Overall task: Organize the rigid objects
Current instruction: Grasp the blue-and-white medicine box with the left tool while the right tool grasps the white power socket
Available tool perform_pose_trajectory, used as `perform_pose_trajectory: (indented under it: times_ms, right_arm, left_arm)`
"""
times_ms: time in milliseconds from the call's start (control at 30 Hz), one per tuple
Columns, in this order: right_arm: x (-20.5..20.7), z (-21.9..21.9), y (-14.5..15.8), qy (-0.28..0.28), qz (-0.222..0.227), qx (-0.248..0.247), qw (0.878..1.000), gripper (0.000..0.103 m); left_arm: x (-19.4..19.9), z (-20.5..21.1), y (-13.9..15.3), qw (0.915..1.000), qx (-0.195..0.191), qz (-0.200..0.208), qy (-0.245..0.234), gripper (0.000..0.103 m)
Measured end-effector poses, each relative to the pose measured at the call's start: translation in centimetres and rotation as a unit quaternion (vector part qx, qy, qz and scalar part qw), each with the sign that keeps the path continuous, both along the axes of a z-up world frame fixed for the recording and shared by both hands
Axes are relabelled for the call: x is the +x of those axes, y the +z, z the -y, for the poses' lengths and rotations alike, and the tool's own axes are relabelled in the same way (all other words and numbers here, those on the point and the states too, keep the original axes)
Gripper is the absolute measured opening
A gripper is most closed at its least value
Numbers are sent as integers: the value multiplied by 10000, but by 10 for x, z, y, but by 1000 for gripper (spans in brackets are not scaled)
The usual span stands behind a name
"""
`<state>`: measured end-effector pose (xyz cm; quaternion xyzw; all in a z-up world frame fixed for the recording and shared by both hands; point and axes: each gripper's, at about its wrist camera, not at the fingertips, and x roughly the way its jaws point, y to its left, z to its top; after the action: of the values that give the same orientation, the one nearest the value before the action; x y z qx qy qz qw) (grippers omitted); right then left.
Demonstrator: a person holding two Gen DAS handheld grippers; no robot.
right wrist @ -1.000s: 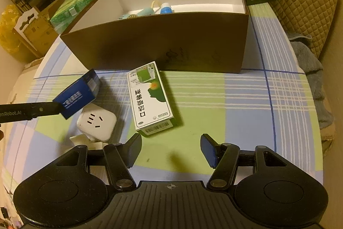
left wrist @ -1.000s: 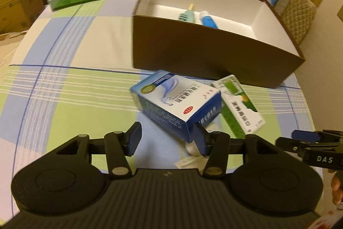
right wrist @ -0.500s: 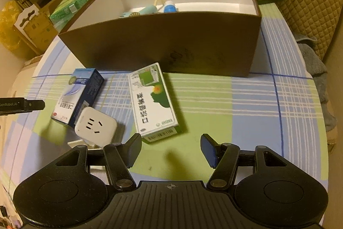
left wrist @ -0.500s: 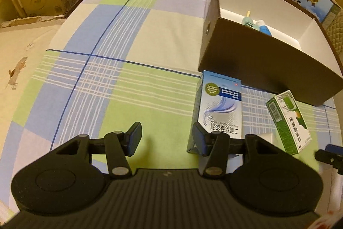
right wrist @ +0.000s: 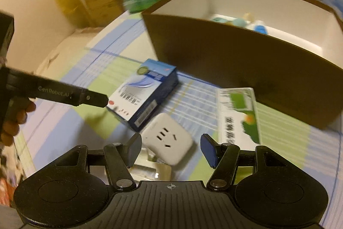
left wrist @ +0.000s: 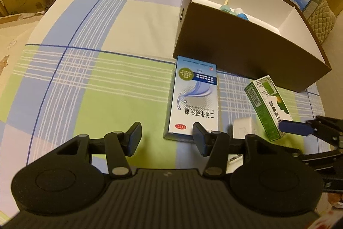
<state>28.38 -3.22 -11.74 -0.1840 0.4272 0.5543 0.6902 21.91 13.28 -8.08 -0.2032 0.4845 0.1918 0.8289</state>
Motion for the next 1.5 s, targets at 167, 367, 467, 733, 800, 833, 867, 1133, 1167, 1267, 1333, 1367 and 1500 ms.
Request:
perform_pose_trajectory:
  times_ms: [167, 367, 467, 733, 800, 833, 867, 1133, 1167, 1267, 1333, 1367, 1500]
  right_arm:
    - [-8, -16, -15, 478, 340, -68, 9983, 58]
    - [-5, -24, -25, 903, 362, 24, 9953, 58]
    - [-7, -28, -25, 963, 467, 56, 9942, 54]
    - [5, -32, -23, 12, 807, -130, 9966, 53]
    - [14, -30, -23, -208, 691, -144, 9973, 53]
    - [17, -30, -23, -270, 626, -140, 9976, 53]
    - [18, -29, -22, -313, 588, -130, 9977, 53]
    - [21, -27, -22, -408, 532, -89, 9977, 53]
    - [21, -27, -22, -396, 529, -91, 9978, 53]
    - [19, -26, -22, -354, 544, -110, 9978, 53]
    - [18, -26, -22, -319, 562, -122, 9978, 53]
    - [17, -26, -22, -295, 575, -128, 9978, 54]
    - [12, -28, -23, -205, 664, -229, 9973, 54]
  left_arm:
    - [-2, -1, -4, 10000, -86, -10, 5, 48]
    - [-1, 0, -7, 9999, -143, -7, -41, 48]
    - [1, 0, -8, 9999, -157, -9, -58, 48]
    - [8, 1, -5, 9997, -124, 85, -206, 51]
    - [12, 1, -5, 9995, -118, 91, -268, 53]
    - [14, 1, -6, 9994, -120, 94, -305, 54]
    - [17, 2, -7, 9993, -119, 88, -346, 55]
    - [43, 12, -20, 9962, 14, -103, -860, 62]
    - [45, 13, -23, 9958, 58, -133, -909, 63]
    - [54, 17, -29, 9926, 220, -230, -1170, 63]
    - [59, 16, -34, 9922, 284, -271, -1182, 63]
    - [61, 16, -35, 9922, 299, -272, -1180, 63]
    - [66, 15, -40, 9918, 429, -311, -1163, 63]
